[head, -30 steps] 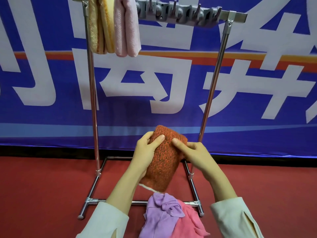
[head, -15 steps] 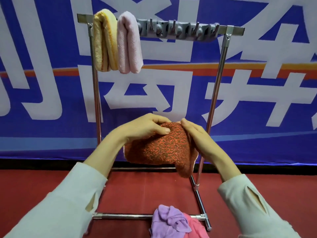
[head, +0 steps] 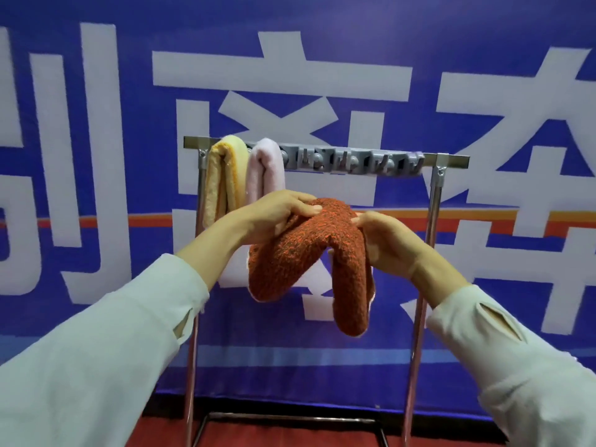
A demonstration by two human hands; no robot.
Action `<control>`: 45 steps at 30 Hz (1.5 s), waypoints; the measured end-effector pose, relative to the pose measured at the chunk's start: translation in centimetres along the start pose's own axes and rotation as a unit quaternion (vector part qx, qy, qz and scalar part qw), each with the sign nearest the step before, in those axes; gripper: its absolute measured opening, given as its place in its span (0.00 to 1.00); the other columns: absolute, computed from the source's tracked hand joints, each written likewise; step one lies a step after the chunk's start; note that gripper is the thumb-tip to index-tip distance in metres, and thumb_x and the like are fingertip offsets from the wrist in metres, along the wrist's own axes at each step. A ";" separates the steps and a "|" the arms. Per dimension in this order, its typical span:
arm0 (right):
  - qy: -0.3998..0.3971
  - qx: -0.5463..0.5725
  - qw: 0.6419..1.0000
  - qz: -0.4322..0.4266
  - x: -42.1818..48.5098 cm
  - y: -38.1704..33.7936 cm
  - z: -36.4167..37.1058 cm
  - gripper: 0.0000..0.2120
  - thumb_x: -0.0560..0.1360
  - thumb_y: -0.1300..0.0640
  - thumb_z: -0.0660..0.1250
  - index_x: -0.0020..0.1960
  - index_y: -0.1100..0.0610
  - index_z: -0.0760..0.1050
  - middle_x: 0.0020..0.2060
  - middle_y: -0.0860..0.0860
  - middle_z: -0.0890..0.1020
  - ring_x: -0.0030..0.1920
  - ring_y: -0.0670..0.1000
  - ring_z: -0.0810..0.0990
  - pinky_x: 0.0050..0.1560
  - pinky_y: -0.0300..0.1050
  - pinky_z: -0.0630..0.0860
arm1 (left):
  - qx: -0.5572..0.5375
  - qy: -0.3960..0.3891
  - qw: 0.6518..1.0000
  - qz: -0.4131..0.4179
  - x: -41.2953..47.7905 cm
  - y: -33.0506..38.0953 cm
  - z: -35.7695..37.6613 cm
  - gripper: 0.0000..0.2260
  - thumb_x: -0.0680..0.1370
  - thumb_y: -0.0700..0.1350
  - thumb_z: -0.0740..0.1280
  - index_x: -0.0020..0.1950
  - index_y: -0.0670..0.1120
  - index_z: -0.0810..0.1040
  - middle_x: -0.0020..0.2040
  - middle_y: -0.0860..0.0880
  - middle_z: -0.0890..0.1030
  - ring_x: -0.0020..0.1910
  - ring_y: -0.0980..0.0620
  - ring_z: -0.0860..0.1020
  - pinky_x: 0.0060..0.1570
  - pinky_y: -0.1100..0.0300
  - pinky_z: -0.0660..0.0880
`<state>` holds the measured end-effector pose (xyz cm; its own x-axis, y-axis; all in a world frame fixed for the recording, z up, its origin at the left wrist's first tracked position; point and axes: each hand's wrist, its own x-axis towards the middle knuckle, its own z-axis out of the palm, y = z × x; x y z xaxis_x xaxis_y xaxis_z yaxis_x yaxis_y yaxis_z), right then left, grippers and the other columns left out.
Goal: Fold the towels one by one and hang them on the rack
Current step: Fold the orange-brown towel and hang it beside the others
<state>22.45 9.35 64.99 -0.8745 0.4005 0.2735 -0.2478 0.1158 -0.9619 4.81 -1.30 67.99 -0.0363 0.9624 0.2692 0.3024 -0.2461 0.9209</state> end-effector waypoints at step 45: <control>0.348 -0.065 0.930 -0.096 19.0 -1.2 -1.9 0.19 0.75 0.43 0.68 0.52 0.60 0.79 0.40 0.53 0.84 0.43 0.53 0.83 0.47 0.48 0.80 | 0.079 0.360 0.908 0.198 10.9 -5.4 -1.7 0.24 0.76 0.35 0.63 0.71 0.47 0.66 0.57 0.54 0.74 0.56 0.58 0.72 0.58 0.63 0.69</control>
<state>6.90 18.58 71.39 -0.3270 0.8473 0.4185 -0.2786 0.3368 -0.8994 1.11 10.37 66.41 -0.4914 0.4636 0.7373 0.5577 -0.4827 0.6752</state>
